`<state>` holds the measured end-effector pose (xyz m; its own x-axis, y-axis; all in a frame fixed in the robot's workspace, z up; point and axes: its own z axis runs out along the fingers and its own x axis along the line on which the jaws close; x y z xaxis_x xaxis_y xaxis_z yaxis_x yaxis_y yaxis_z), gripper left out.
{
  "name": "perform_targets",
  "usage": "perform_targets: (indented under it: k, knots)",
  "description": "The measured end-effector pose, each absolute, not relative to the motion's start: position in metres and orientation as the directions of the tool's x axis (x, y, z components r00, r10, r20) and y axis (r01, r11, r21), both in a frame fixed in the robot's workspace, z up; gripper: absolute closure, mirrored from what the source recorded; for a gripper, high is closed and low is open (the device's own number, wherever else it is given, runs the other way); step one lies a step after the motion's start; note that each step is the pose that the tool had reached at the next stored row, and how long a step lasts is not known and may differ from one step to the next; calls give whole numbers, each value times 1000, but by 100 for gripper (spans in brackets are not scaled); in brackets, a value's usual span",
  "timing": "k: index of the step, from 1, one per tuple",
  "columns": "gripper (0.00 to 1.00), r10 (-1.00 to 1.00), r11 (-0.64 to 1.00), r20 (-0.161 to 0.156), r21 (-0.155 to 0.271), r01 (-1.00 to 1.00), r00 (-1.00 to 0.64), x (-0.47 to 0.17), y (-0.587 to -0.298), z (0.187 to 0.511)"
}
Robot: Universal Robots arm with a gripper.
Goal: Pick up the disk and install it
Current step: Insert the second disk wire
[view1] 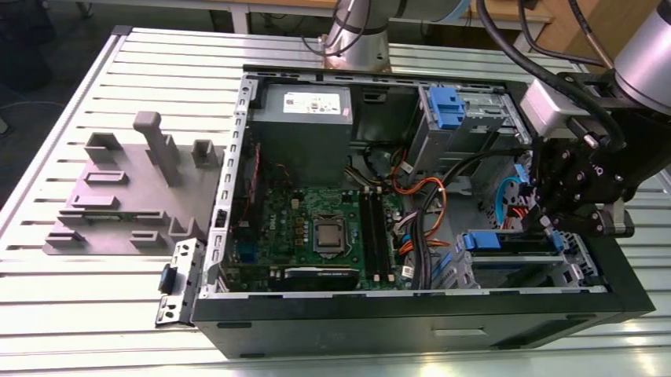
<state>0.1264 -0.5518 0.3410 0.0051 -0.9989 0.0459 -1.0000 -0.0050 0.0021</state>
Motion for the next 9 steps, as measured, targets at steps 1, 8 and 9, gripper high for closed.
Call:
perform_targets:
  k: [1, 8, 9]
  knots:
    - [89, -999, -5, 46, 2, -1000, 5, 126, -552, 341]
    - [89, -999, -5, 45, 3, -1000, 5, 126, -552, 341]
    - [89, -999, -5, 45, 4, -1000, 5, 126, -552, 341]
